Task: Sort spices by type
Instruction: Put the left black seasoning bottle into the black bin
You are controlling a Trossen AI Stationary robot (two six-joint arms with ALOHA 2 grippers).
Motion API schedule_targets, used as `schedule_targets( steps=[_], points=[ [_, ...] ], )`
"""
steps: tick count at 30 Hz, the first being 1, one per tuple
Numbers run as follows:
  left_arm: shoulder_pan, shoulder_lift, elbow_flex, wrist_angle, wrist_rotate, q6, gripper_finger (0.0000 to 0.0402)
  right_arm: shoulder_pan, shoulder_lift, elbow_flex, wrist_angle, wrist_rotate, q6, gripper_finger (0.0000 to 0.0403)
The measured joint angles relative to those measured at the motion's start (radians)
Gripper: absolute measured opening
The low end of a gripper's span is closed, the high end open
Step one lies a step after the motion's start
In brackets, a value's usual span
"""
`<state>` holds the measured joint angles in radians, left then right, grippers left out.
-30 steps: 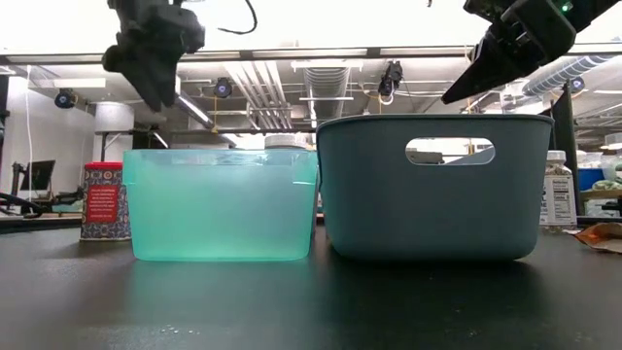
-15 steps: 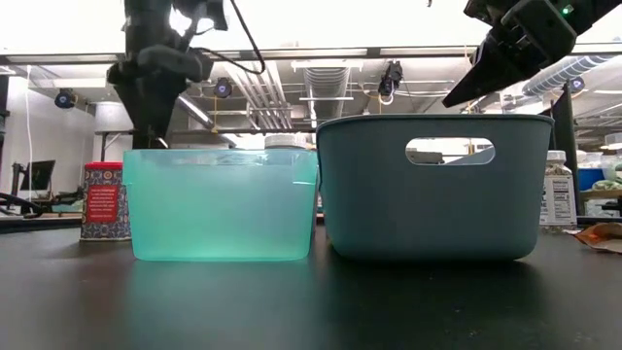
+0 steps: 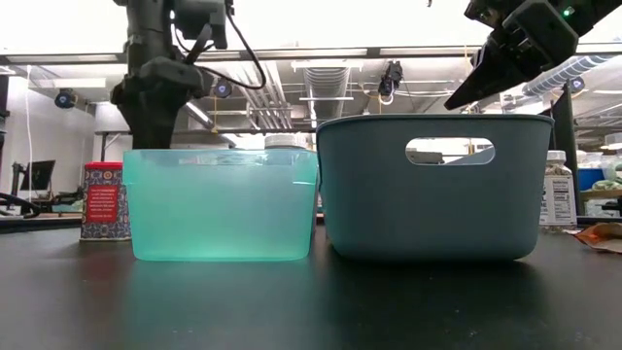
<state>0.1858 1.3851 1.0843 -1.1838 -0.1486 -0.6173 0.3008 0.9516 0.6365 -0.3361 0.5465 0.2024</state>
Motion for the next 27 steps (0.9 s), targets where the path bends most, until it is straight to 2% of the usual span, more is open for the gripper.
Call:
schedule_targets(
  steps=[19,27],
  points=[
    [0.021,-0.002,-0.016,-0.002,-0.029,0.059,0.0294,0.000,0.000,-0.002,-0.003,0.000,0.000,0.0013],
    [0.027,-0.004,0.049,-0.088,-0.114,0.040,0.0294,0.000,0.000,-0.002,-0.003,0.001,0.008,0.0013]
  ],
)
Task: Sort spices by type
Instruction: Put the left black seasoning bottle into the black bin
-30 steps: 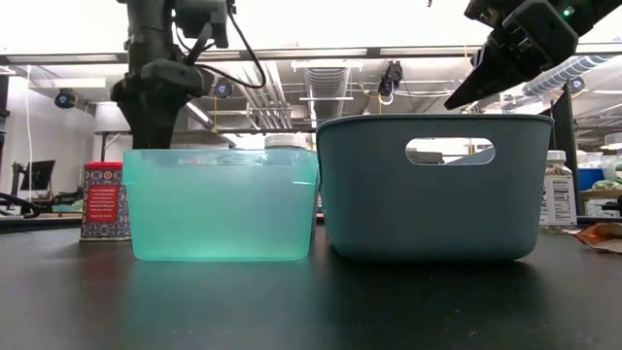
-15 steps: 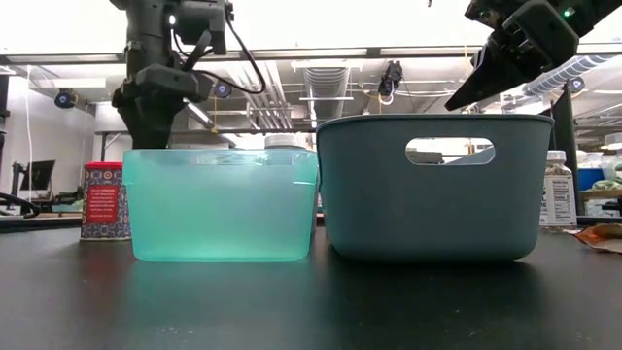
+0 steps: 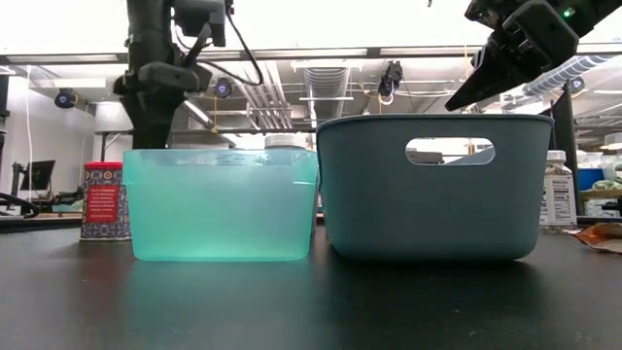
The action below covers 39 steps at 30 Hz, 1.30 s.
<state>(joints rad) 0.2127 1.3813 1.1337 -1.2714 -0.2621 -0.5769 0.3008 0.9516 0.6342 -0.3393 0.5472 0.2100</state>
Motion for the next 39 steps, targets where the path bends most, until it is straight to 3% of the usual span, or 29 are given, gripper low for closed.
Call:
schedule_targets(
  steps=[13,39],
  points=[
    [0.035,-0.003,0.040,-0.022,-0.035,0.022,0.0294,0.000,0.000,0.000,0.000,0.000,0.000,0.0013],
    [0.104,0.003,-0.068,0.131,0.064,0.147,0.0294,0.000,0.000,-0.001,-0.002,0.000,0.000,0.0013]
  ],
)
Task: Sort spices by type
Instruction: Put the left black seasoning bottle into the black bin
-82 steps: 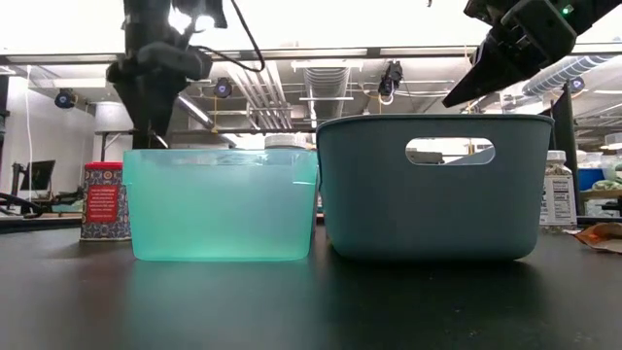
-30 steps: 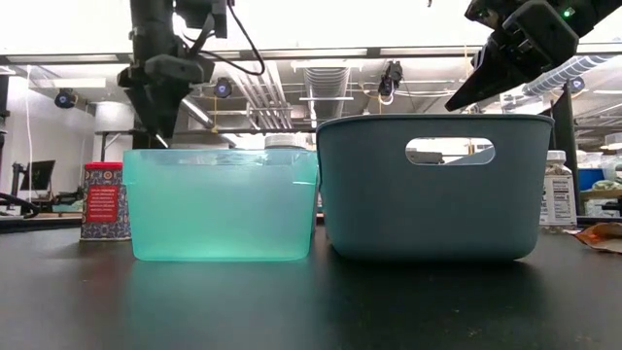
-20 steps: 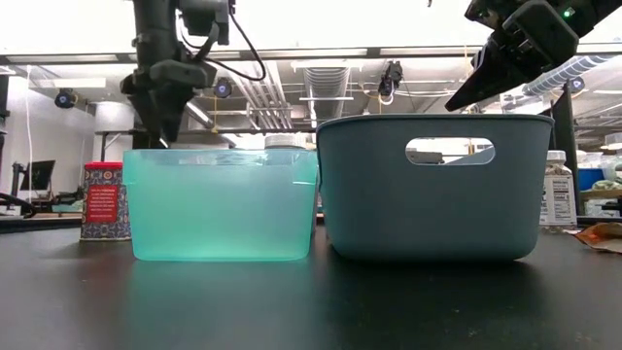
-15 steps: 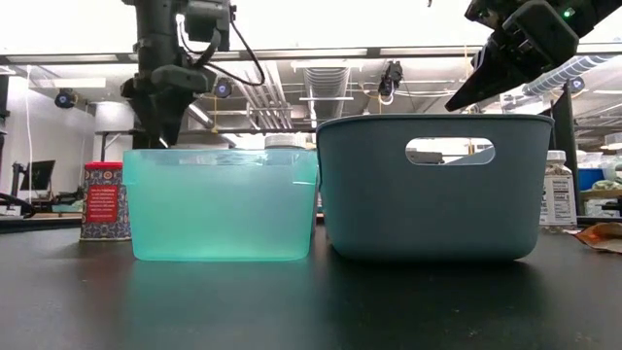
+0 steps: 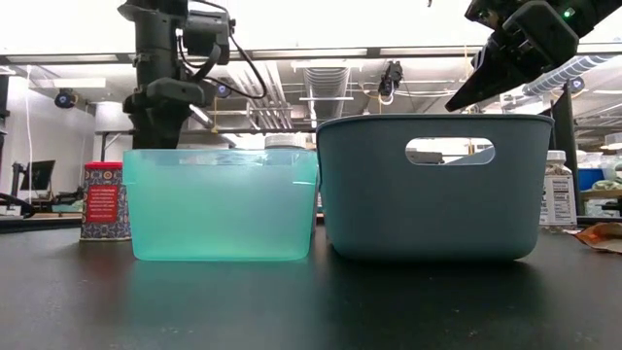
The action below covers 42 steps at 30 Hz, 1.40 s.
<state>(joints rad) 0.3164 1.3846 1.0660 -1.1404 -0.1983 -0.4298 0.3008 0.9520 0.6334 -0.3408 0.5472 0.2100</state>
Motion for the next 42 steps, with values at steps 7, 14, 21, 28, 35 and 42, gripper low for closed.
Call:
schedule_targets(
  steps=[7,14,21,28,35,42],
  points=[
    [0.010,0.014,-0.001,0.012,-0.001,0.016,0.0294,0.000,0.000,0.000,0.000,0.000,0.000,0.0013],
    [0.039,0.046,-0.001,0.025,-0.014,0.058,0.0294,0.000,0.000,0.000,0.000,0.000,0.000,0.0013],
    [0.048,0.073,-0.001,0.038,-0.019,0.096,0.0293,0.000,0.000,-0.002,-0.001,0.000,0.000,0.0013],
    [0.049,0.082,-0.001,0.042,-0.020,0.112,0.0255,0.000,0.000,-0.002,-0.001,0.000,0.012,0.0013],
    [0.048,0.077,-0.001,0.038,-0.019,0.109,0.0202,0.000,0.000,-0.002,-0.011,0.000,0.027,0.0013],
    [0.048,0.074,-0.001,0.037,-0.019,0.108,0.0197,0.000,0.000,-0.002,-0.023,0.000,0.043,0.0013]
  ],
)
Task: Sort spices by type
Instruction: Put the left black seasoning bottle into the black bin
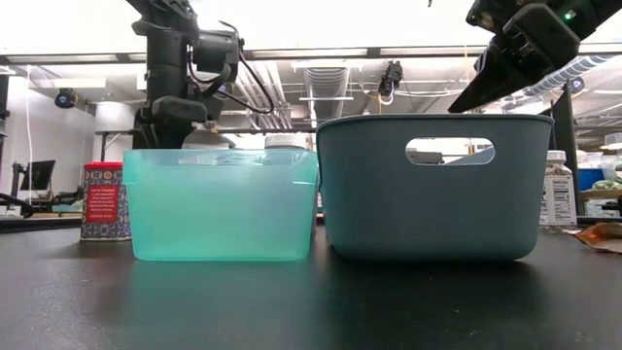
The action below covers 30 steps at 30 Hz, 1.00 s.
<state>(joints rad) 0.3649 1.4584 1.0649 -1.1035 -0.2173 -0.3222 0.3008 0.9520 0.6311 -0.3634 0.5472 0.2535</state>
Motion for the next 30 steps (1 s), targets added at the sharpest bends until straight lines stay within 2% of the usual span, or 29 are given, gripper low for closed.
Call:
schedule_targets(
  steps=[4,9,20,26,30],
  points=[
    [0.000,-0.008,0.016,-0.029,0.026,0.000,0.0196,0.000,0.000,0.000,0.001,0.000,0.001,0.0013],
    [-0.004,-0.014,0.123,-0.102,0.027,0.000,0.0194,0.000,0.000,0.000,0.001,0.000,0.001,0.0013],
    [-0.013,0.019,0.550,-0.209,0.026,0.040,0.0193,0.000,0.000,0.000,0.001,0.000,0.001,0.0013],
    [-0.048,0.112,0.767,-0.233,0.024,0.079,0.0193,0.000,0.000,0.000,0.000,0.000,0.001,0.0013],
    [-0.069,0.217,0.911,-0.278,0.025,0.122,0.0192,0.000,0.000,0.000,0.000,0.000,0.001,0.0013]
  ],
)
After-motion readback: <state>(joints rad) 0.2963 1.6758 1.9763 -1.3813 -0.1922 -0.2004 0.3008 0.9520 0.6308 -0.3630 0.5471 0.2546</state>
